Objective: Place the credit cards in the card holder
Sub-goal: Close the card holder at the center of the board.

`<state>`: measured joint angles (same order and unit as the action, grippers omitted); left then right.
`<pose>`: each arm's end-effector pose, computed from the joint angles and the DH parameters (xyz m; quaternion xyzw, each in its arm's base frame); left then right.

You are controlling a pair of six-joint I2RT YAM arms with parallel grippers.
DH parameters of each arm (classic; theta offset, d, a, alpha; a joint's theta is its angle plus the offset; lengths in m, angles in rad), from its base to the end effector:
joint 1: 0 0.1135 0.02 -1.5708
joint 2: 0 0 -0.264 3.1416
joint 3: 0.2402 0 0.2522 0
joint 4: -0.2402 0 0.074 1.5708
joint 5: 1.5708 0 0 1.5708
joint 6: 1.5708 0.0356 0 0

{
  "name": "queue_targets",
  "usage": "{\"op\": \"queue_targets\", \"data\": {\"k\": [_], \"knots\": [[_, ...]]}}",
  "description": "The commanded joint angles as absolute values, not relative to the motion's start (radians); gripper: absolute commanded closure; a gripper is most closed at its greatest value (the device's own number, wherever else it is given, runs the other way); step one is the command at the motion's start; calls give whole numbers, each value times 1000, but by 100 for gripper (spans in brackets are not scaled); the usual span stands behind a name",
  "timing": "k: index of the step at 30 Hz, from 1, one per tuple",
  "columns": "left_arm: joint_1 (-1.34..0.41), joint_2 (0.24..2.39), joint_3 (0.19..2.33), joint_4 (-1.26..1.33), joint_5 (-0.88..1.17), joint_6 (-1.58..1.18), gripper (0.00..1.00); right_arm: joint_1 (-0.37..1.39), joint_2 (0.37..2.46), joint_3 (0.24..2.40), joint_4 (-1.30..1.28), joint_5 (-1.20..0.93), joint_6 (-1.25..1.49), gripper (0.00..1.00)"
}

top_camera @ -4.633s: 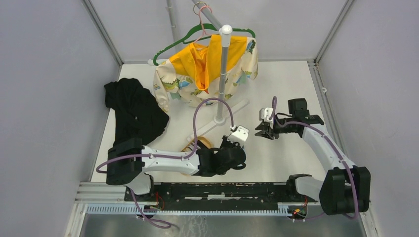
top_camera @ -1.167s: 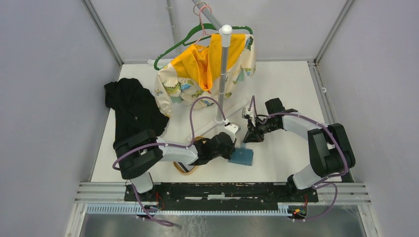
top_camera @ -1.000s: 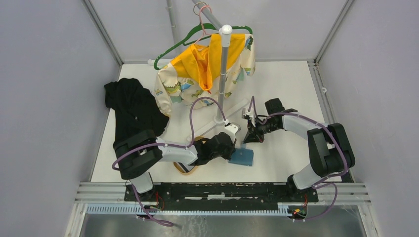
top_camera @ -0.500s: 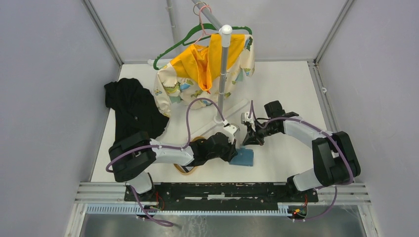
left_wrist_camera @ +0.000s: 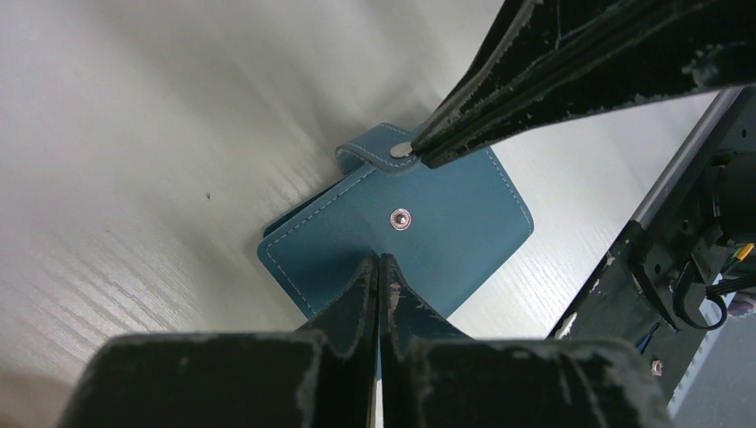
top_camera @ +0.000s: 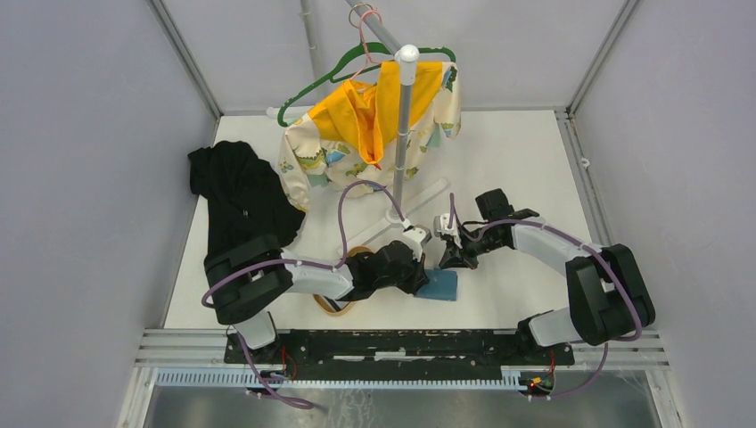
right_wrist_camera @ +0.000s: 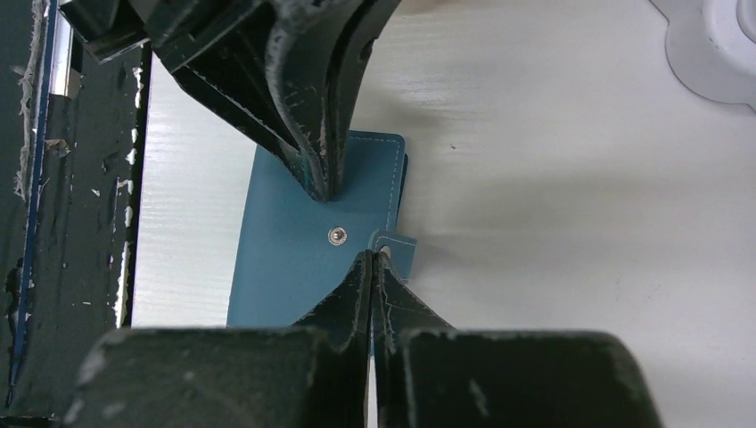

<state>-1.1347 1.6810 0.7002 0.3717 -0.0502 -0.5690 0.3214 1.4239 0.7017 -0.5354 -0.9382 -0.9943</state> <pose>0.1389 -0.2939 0.1431 0.2362 0.8543 -0.3333 0.3213 0.2131 0.1012 0.1673 -0.5945 0.6541 0.3756 0.2787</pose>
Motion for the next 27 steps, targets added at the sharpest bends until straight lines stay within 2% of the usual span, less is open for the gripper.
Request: {"op": "queue_targets", "data": {"k": [1, 27], "knots": [[-1131, 1706, 693, 389, -38, -627, 98, 334, 1388, 688, -544, -934, -1032, 100], [-1132, 1732, 670, 407, -43, -667, 98, 428, 1340, 616, -511, -845, -977, 100]]}}
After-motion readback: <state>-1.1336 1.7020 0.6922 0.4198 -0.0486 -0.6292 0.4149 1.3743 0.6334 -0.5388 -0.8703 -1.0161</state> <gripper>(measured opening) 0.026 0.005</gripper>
